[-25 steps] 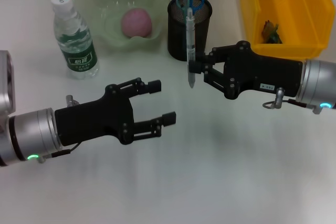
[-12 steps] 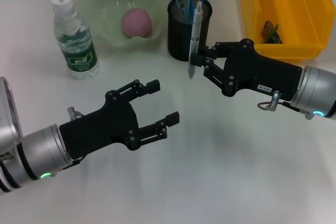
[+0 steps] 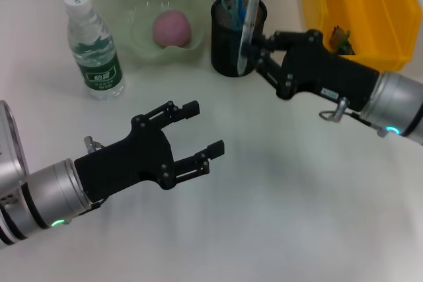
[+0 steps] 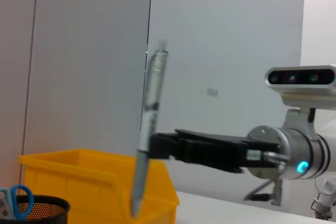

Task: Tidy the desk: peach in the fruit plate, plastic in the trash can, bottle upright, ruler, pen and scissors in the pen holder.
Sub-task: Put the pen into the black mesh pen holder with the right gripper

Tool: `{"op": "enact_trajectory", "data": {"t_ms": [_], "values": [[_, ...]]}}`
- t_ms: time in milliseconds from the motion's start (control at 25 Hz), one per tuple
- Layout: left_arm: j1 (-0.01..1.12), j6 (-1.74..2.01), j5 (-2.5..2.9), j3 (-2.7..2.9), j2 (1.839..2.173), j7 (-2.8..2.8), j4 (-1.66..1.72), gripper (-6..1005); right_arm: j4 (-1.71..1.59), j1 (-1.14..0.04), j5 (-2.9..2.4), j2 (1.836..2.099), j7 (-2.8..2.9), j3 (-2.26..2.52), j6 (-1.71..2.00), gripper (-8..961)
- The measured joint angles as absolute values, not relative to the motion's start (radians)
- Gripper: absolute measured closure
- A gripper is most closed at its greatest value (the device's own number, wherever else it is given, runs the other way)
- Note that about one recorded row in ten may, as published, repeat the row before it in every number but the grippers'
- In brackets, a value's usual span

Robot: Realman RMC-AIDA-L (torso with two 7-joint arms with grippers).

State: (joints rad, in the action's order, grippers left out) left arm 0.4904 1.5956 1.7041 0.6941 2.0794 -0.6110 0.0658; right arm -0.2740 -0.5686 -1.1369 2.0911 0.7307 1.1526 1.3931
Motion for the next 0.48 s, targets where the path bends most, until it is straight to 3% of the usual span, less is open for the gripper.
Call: {"op": "enact_trajectory", "data": {"t_ms": [480], "values": [[0.489, 1.595, 1.704, 0.691, 2.08, -0.607, 0.051, 216, -0.136, -0.717, -0.928, 2.094, 0.643, 1.146, 1.244, 823]]}}
